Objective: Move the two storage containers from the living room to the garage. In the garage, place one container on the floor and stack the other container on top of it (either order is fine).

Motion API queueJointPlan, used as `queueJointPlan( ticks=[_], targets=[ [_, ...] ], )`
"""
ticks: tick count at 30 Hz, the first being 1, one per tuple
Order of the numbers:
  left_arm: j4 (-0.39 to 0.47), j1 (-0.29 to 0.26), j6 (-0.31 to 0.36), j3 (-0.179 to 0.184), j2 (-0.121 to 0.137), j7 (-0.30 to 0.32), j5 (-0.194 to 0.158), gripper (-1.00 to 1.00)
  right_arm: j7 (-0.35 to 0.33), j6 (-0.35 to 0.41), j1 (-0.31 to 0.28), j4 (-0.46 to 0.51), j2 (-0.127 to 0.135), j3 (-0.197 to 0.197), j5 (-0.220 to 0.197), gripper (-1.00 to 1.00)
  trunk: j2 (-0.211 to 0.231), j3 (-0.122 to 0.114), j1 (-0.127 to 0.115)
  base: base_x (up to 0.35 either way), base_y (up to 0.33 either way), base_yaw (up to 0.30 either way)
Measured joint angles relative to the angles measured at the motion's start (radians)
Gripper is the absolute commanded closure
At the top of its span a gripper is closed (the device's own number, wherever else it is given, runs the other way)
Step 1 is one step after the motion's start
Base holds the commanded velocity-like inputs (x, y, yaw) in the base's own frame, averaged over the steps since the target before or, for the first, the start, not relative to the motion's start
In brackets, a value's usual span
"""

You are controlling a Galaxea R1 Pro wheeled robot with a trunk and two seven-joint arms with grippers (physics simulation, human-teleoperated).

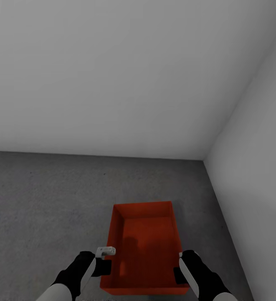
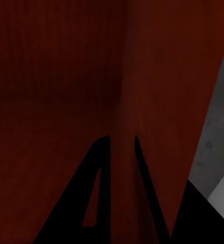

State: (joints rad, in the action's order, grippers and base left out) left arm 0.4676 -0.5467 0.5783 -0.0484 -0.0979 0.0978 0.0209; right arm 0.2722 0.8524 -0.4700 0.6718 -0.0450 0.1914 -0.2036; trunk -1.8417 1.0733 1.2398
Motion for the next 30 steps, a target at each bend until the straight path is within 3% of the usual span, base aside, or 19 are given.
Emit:
queueJointPlan(
  ticks=[17, 25, 30],
  targets=[
    [0.0, 0.0, 0.0, 0.0, 0.0, 0.0, 0.0, 1.0, 0.0, 0.0, 0.0, 0.0, 0.0, 0.0, 0.0, 1.0, 0.0, 0.022, 0.0, 0.0, 0.0, 0.0],
    [-0.001, 0.0, 0.0, 0.0, 0.0, 0.0, 0.0, 1.0, 0.0, 0.0, 0.0, 0.0, 0.0, 0.0, 0.0, 1.0, -0.056, 0.047, 0.031, 0.0, 0.0, 0.0],
    [0.0, 0.0, 0.0, 0.0, 0.0, 0.0, 0.0, 1.0, 0.0, 0.0, 0.0, 0.0, 0.0, 0.0, 0.0, 1.0, -0.056, 0.049, 0.031, 0.0, 0.0, 0.0]
  ],
)
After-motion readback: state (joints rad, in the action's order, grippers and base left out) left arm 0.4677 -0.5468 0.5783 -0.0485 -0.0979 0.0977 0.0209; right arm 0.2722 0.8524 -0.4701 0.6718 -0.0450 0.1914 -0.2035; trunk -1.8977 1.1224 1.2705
